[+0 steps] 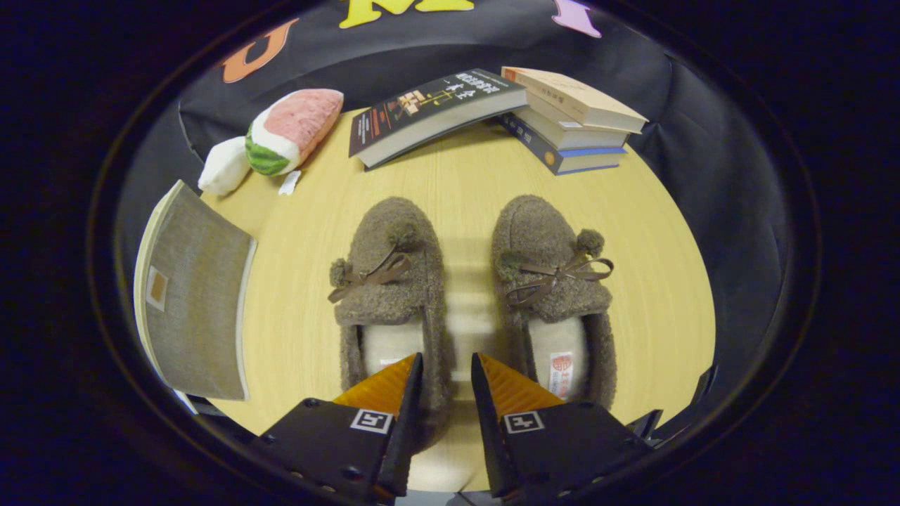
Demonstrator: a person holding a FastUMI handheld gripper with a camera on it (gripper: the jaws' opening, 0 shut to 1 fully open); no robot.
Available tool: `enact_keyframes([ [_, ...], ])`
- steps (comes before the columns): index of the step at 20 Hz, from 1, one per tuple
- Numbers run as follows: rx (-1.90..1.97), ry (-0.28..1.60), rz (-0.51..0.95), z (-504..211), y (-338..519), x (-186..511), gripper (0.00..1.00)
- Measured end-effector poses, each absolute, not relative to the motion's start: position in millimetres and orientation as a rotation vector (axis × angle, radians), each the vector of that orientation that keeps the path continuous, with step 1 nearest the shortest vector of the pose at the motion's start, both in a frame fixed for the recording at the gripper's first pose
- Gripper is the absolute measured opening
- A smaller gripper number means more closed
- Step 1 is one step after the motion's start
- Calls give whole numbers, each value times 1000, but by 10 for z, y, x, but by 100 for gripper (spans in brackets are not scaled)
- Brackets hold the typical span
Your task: Open the storage box then place both shoes into the box .Put the left shoe in first, then the right shoe, with the right side of both shoes facing outward in a uniform manner.
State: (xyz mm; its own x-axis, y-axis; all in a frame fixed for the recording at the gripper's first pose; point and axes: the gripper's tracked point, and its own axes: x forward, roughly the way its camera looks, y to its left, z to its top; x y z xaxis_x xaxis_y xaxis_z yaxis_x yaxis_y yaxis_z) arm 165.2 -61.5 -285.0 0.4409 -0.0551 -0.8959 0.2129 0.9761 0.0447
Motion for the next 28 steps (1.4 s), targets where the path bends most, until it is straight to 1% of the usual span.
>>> enact_keyframes([
  [1,187,1114,-148,-2865,-573,1678,43],
  [4,189,1152,-138,-2880,-525,1693,7],
  [6,171,1167,-147,-2857,-521,1689,1],
  [11,206,1143,-172,-2602,-425,1602,0],
  [15,188,1092,-178,-2150,-225,1444,1],
  [17,198,1043,-185,-1806,-55,1360,1],
  [20,209,952,-183,-1234,259,1261,0],
  [24,206,852,-139,-558,805,1146,0],
  [26,205,810,-104,-329,1115,1136,0],
  [28,216,794,-66,-252,1482,1161,0],
])
